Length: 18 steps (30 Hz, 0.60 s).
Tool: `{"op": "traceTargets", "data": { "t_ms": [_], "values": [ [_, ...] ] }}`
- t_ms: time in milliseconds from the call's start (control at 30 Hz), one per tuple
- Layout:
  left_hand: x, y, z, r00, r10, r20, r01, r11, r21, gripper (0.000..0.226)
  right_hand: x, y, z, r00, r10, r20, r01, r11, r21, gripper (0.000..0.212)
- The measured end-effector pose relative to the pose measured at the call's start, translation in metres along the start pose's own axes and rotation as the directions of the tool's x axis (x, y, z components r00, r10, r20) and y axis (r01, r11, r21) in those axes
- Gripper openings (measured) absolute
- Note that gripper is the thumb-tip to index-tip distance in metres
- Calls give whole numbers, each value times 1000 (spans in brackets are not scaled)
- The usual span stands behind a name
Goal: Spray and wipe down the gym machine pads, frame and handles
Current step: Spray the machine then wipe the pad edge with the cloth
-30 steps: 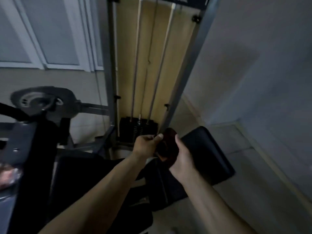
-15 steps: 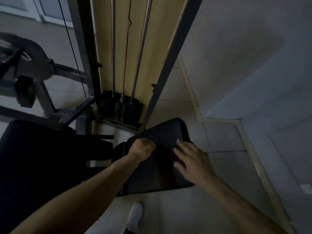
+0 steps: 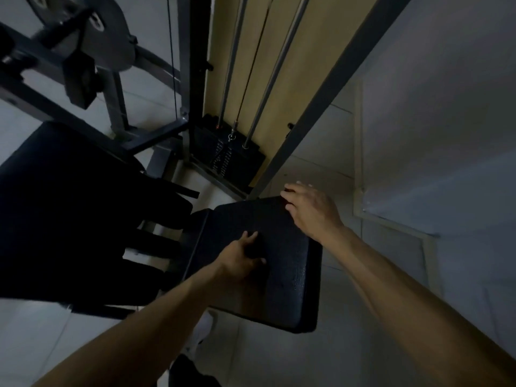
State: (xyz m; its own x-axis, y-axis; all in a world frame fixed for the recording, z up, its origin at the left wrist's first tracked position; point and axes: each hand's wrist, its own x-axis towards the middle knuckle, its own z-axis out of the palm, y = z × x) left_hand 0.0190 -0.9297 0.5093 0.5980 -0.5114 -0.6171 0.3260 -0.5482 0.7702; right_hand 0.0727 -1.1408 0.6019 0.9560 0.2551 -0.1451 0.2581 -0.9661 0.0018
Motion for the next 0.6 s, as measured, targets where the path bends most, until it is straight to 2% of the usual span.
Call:
{"op": "traceTargets", "data": {
  "t_ms": [67, 167, 233, 300, 400, 467, 533, 600],
  "values": [
    [2, -3, -2, 1000, 16, -10, -16, 1000, -24, 79, -26, -10, -2, 988, -140, -62, 139, 990, -27, 36],
    [9, -6, -10, 1000, 16, -12, -16, 1000, -18, 76, -79, -29, 2, 938, -347, 16, 347, 937, 40, 52],
    [12, -8, -12, 1000, 27, -6, -27, 999, 34, 76, -90, -25, 10, 905, -422, 48, 414, 902, 122, 54],
    [12, -11, -13, 998, 54, 10, -54, 997, 55, 77, -70, -8, 14, 915, -402, 26, 399, 914, 80, 45],
    [10, -15, -14, 997, 70, 22, -71, 996, 52, 75, -17, 5, 5, 987, -162, 15, 161, 985, 55, 36],
    [11, -19, -19, 997, 73, 19, -73, 997, 16, 70, 3, -2, 7, 999, -48, 10, 48, 998, 28, 35],
    [13, -24, -25, 997, 77, 26, -77, 997, -13, 65, 0, -13, 10, 999, -45, 18, 45, 999, 0, 34],
    [12, -26, -30, 997, 67, 29, -66, 997, -39, 63, -21, -22, 11, 988, -137, 78, 131, 989, 74, 37]
  ]
}}
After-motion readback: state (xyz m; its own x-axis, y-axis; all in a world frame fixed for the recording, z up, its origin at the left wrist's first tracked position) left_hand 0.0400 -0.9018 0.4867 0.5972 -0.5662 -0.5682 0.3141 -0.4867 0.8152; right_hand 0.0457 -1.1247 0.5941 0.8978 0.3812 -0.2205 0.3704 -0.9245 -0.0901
